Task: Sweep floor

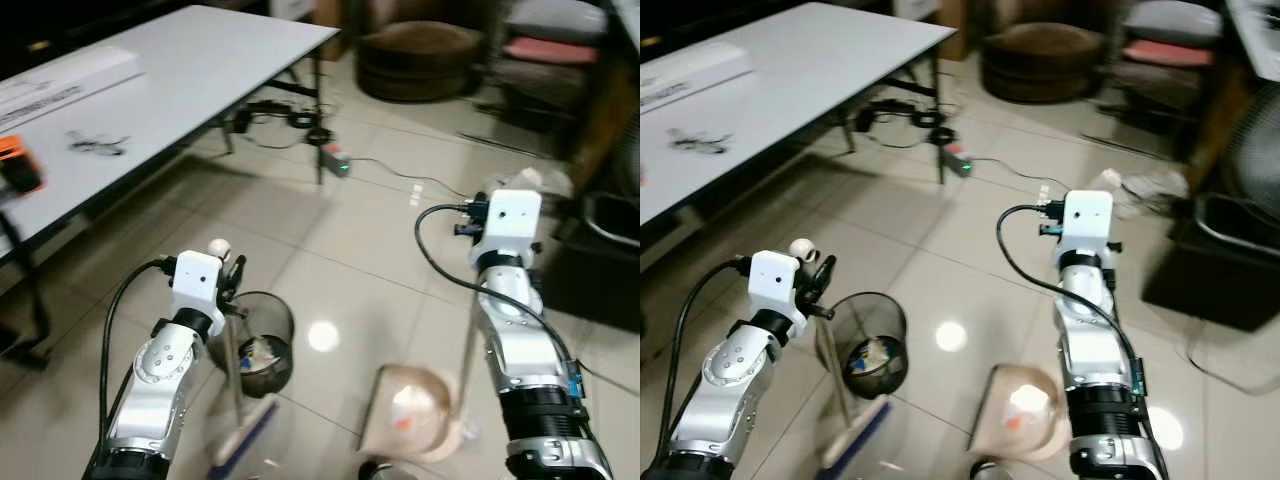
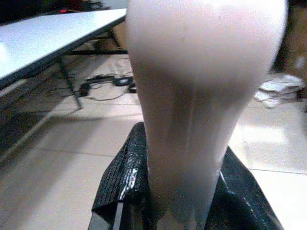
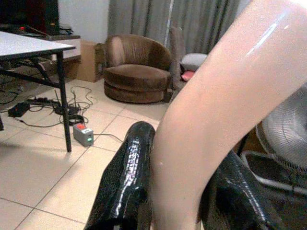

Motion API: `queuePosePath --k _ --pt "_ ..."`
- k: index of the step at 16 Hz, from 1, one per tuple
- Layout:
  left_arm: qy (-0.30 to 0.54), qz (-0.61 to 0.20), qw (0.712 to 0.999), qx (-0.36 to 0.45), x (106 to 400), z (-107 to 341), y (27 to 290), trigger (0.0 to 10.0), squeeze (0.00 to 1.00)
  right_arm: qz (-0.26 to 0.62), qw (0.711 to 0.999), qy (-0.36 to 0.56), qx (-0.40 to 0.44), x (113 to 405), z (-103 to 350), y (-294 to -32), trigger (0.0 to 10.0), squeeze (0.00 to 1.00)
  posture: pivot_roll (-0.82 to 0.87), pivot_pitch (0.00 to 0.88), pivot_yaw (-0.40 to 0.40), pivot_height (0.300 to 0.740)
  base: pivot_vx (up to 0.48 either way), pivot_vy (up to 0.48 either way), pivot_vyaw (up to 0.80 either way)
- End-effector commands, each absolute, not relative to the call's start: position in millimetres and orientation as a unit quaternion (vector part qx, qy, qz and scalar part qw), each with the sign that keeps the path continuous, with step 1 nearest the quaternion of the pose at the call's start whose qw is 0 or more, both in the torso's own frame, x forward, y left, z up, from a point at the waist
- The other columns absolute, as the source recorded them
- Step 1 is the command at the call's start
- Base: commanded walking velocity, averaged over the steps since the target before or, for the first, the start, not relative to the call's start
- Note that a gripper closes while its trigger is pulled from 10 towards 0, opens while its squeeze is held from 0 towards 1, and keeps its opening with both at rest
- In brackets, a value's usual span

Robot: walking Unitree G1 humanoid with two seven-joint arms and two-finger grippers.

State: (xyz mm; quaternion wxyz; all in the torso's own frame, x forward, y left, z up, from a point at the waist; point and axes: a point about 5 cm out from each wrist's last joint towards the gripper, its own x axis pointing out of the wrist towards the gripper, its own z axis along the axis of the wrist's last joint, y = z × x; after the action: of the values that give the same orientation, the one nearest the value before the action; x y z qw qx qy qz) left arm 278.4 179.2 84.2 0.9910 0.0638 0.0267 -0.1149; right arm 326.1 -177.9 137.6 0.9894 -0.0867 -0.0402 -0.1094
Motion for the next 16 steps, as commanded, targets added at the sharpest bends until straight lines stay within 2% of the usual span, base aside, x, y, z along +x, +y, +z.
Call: queuePosePath --k 1,14,16 --pt "0.015 -0.116 0.991 0.072 280.5 90.2 182.5 10.0 0.0 -0.105 0.988 -0.069 -0.093 324.6 151.6 -175.4 10.0 0.0 -0.02 0.0 0.046 0.74 0.0 0.0 -0.8" --pt "-0.019 -0.109 0.99 0.092 294.2 101.6 179.2 10.0 0.0 -0.094 0.992 -0.039 -0.08 312.0 146.6 -170.2 10.0 0.0 -0.05 0.0 0.055 0.74 0.0 0.0 -0.8" --pt "-0.025 -0.108 0.99 0.092 297.1 104.0 177.5 10.0 0.0 -0.097 0.991 -0.036 -0.081 311.1 145.7 -171.4 10.0 0.0 -0.05 0.0 0.057 0.74 0.27 0.0 -0.8"
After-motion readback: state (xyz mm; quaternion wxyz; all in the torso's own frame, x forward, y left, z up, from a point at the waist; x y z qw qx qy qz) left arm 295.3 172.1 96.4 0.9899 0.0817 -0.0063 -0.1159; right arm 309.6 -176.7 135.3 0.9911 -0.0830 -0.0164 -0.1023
